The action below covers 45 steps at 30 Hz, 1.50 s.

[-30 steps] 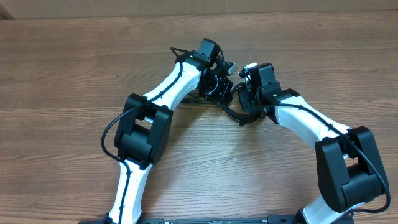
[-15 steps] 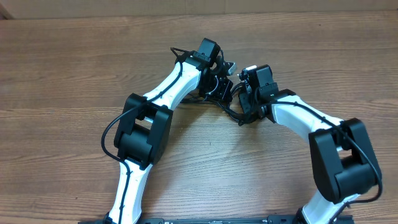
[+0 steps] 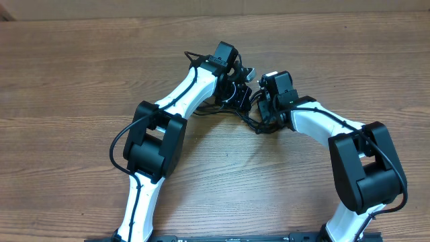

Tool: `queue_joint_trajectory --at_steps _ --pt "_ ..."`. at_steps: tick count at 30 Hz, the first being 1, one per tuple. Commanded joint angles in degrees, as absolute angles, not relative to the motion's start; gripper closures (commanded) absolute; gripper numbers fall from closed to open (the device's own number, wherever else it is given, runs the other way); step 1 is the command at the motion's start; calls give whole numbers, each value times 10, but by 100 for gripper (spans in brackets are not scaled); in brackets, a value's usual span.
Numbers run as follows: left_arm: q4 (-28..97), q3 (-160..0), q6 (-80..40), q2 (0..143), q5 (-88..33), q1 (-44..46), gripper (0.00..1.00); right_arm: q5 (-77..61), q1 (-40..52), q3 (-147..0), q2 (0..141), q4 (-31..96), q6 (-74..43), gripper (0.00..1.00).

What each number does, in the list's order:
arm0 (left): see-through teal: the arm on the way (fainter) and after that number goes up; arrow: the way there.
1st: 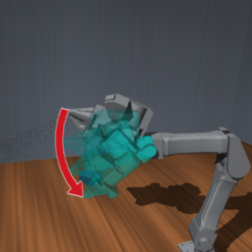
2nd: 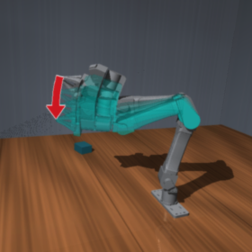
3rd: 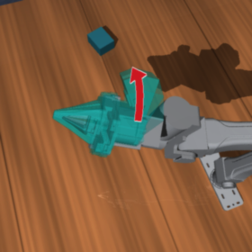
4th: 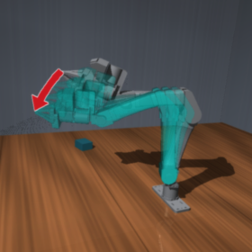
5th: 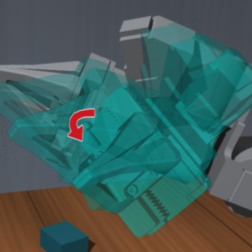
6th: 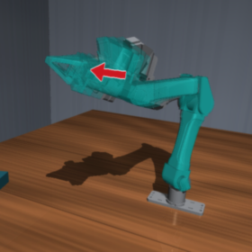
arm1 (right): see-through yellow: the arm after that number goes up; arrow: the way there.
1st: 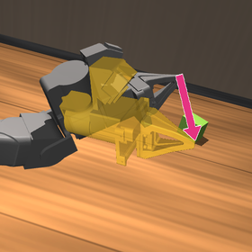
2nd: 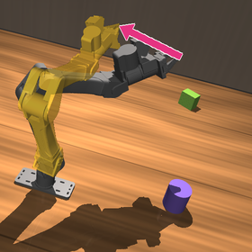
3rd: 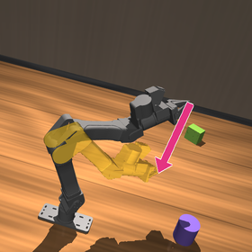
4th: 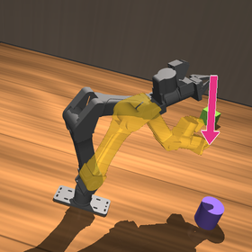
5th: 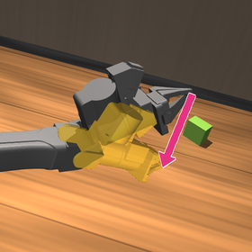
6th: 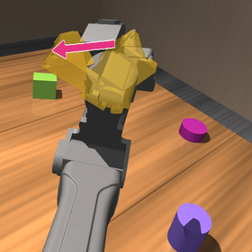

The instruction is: Untangle cables

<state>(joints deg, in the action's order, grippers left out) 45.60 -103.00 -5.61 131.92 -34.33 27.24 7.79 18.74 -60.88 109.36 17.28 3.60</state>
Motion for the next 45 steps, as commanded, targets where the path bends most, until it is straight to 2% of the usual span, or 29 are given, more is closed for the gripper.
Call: queue_joint_trajectory --at_steps 1,4,5,6,7,15,45 --pt "458 -1039 -51 1329 -355 269 96 69 183 -599 1126 210 -3 47" --pt "458 -1039 -51 1329 -354 269 96 42 183 -599 1126 235 -52 50" --pt "458 -1039 -51 1329 -354 269 96 32 183 -599 1126 244 -71 56" --pt "458 -1039 -51 1329 -354 269 96 33 183 -599 1126 251 -80 67" --pt "458 -1039 -51 1329 -353 269 96 33 183 -599 1126 258 -89 71" --pt "458 -1039 -54 1329 -339 269 96 14 183 -599 1126 291 -92 96" --pt "460 -1039 -90 1329 -296 270 96 -43 183 -622 1119 381 -105 96"
